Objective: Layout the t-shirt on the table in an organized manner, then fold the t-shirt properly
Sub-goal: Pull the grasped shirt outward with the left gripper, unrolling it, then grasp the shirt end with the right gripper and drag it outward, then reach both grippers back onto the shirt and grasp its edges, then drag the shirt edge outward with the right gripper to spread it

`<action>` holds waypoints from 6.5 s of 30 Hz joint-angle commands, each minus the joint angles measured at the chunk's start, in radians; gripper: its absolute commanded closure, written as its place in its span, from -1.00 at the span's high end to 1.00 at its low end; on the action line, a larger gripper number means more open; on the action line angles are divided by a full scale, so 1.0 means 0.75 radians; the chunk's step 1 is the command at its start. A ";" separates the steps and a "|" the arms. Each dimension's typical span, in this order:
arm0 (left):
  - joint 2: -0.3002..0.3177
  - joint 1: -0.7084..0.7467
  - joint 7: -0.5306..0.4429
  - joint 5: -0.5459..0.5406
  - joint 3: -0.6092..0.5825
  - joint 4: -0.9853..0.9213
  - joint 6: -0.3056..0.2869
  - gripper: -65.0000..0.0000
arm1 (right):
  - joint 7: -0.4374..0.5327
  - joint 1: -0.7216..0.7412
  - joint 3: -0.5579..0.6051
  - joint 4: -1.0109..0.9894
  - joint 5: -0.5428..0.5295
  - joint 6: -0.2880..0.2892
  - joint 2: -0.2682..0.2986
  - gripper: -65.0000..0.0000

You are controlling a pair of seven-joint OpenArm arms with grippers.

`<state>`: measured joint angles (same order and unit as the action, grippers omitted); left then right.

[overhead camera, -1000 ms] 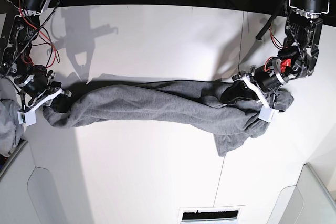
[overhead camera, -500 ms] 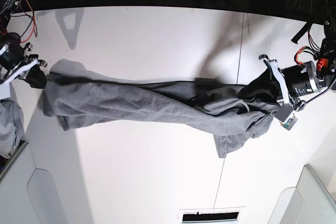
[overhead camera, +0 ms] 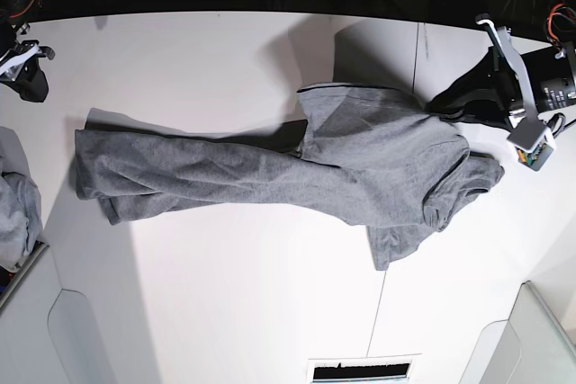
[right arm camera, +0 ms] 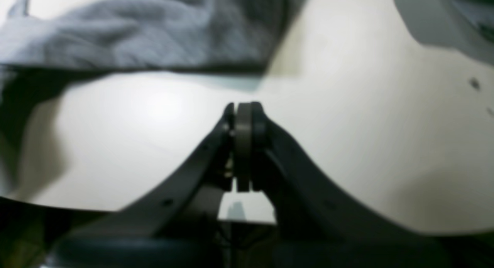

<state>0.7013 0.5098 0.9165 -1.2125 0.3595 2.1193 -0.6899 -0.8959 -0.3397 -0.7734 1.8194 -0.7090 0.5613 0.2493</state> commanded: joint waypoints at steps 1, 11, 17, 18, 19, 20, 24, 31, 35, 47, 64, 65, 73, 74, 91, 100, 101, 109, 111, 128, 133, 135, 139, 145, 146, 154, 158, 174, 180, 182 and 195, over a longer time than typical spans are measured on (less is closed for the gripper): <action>0.022 0.016 -0.028 -0.034 0.047 0.016 -0.011 -1.00 | 0.039 0.006 -0.009 0.020 -0.021 0.007 0.022 -1.00; 0.018 0.060 -0.023 0.022 0.145 0.006 -0.011 -1.00 | 0.222 0.162 0.008 -0.296 0.073 -0.016 0.023 -0.25; 0.018 0.060 0.005 0.026 0.257 0.006 -0.011 -1.00 | 0.276 0.298 0.084 -0.546 0.124 -0.015 0.031 -0.25; 0.018 0.060 0.008 0.026 0.286 0.005 -0.011 -1.00 | 0.295 0.316 0.096 -0.575 0.151 -0.016 0.035 -0.25; 0.018 0.060 0.011 0.025 0.313 0.005 -0.011 -1.00 | 0.318 0.333 0.111 -0.602 0.175 -0.016 0.042 -0.25; 0.018 0.062 0.011 0.025 0.337 0.004 -0.011 -1.00 | 0.344 0.349 0.132 -0.632 0.184 -0.018 0.053 -0.25; 0.018 0.085 0.011 -0.012 0.371 -0.019 -0.011 -1.00 | 0.388 0.436 0.238 -0.759 0.237 -0.020 0.082 -0.25; 0.018 0.085 0.011 -0.039 0.367 -0.090 -0.011 -1.00 | 0.402 0.547 0.383 -0.879 0.325 -0.021 0.080 -0.25; 0.018 0.085 -0.001 -0.039 0.367 -0.116 -0.011 -1.00 | 0.402 0.547 0.406 -0.886 0.333 -0.021 0.080 -0.26; 0.018 0.085 -0.009 -0.038 0.368 -0.120 -0.011 -1.00 | 0.311 0.514 0.405 -0.883 0.284 -0.005 0.064 -1.00; 0.019 0.079 -0.004 -0.104 0.439 -0.120 -0.011 -1.00 | 0.204 0.058 0.205 -0.179 -0.009 0.025 0.064 -1.00; 0.018 0.077 0.002 -0.103 0.439 -0.120 -0.011 -1.00 | 0.203 0.065 0.191 -0.157 -0.012 0.025 0.064 -1.00; 0.018 0.078 0.011 -0.093 0.426 -0.124 -0.011 -1.00 | 0.205 0.064 0.199 -0.158 0.049 0.014 0.066 -0.73; 0.017 0.078 0.011 -0.092 0.419 -0.124 -0.011 -1.00 | 0.199 0.064 0.199 -0.158 0.053 0.014 0.065 -0.47; 0.006 0.077 0.011 -0.115 0.386 -0.331 -0.011 -0.52 | 0.206 0.064 0.221 -0.367 0.204 -0.067 0.071 0.01; -0.031 0.069 0.009 -0.208 0.345 -0.330 -0.011 -0.29 | 0.207 0.064 0.258 -0.559 0.068 -0.004 0.032 -0.28; -0.037 0.061 0.008 -0.205 0.315 -0.330 -0.011 -0.29 | 0.207 0.065 0.258 -0.558 0.046 0.004 0.025 -0.51; -0.082 -0.016 -0.094 0.070 -0.019 -0.332 -0.011 -0.30 | 0.196 0.073 0.258 -0.408 -0.172 0.031 0.005 -1.00; -0.082 -0.019 -0.157 0.142 -0.064 -0.332 -0.011 -0.30 | 0.190 0.097 0.258 -0.315 -0.171 0.031 -0.029 -1.00; -0.081 -0.041 -0.215 0.188 -0.105 -0.332 -0.011 -0.30 | 0.226 0.466 0.623 -0.274 0.199 0.014 -0.255 -0.11; -0.082 -0.029 -0.208 0.202 -0.105 -0.333 -0.011 -0.30 | 0.186 0.437 0.540 -0.264 0.197 0.014 -0.255 -0.11; -0.081 -0.030 -0.209 0.227 -0.105 -0.343 -0.011 -0.30 | 0.193 0.418 0.474 -0.264 0.203 0.014 -0.255 -0.11; -0.082 -0.037 -0.215 0.236 -0.105 -0.367 -0.011 -0.30 | 0.257 0.412 0.390 -0.283 0.245 -0.003 -0.247 -0.11; -0.081 -0.038 -0.215 0.211 -0.105 -0.367 -0.011 -0.30 | 0.352 0.489 0.451 -0.487 0.262 -0.010 -0.219 -0.11; -0.081 -0.037 -0.215 0.211 -0.105 -0.367 -0.011 -0.30 | 0.353 0.509 0.469 -0.519 0.261 -0.010 -0.219 -0.11; -0.082 -0.037 -0.215 0.212 -0.105 -0.367 -0.011 -0.30 | 0.398 0.602 0.531 -0.676 0.312 -0.022 -0.264 -0.11; -0.082 -0.037 -0.215 0.212 -0.105 -0.367 -0.011 -0.30 | 0.401 0.603 0.531 -0.689 0.318 -0.022 -0.290 -0.11; -0.082 -0.037 -0.214 0.213 -0.105 -0.367 -0.011 -0.30 | 0.398 0.599 0.531 -0.674 0.364 0.012 -0.288 -1.00; -0.081 -0.037 -0.214 0.249 -0.105 -0.367 -0.011 -0.30 | 0.338 0.505 0.488 -0.496 0.319 0.010 -0.289 -1.00; -0.081 -0.037 -0.215 0.245 -0.105 -0.367 -0.011 -0.30 | 0.309 0.447 0.453 -0.390 0.280 0.010 -0.288 -1.00; -0.081 -0.037 -0.215 0.237 -0.105 -0.367 -0.011 -0.30 | 0.166 -0.086 0.159 0.046 -0.003 0.016 -0.262 -1.00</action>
<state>0.6228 0.4847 0.7773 -1.0138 0.2737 1.8324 -0.6891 -0.7906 -0.4049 -0.6510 1.8355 -0.6880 0.5621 0.0437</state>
